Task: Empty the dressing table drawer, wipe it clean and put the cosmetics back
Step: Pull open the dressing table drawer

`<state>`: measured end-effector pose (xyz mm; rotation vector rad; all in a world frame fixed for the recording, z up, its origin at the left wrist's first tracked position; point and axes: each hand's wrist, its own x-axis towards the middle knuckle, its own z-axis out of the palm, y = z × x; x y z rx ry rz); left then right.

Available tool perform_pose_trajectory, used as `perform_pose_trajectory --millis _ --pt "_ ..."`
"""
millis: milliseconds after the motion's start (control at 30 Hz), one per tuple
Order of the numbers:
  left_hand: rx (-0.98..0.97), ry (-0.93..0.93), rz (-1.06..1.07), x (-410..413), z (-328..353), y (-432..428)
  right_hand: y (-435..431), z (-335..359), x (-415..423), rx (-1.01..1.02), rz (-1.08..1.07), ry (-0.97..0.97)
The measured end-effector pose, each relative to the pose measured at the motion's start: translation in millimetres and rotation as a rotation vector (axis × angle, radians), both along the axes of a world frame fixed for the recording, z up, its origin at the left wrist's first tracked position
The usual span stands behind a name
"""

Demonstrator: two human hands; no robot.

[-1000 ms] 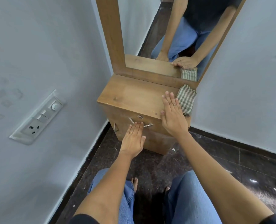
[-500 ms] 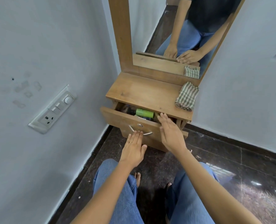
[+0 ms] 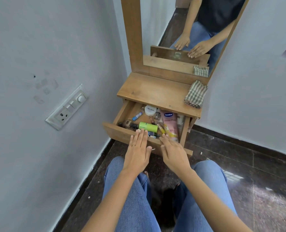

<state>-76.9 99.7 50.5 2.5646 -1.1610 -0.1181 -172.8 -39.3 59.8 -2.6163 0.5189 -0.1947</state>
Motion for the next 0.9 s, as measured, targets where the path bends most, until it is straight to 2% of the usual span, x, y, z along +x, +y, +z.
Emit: perform_pose_trajectory --millis 900 --pt "-0.019 0.034 0.045 -46 10 56 58 10 -51 0.104 0.065 0.036"
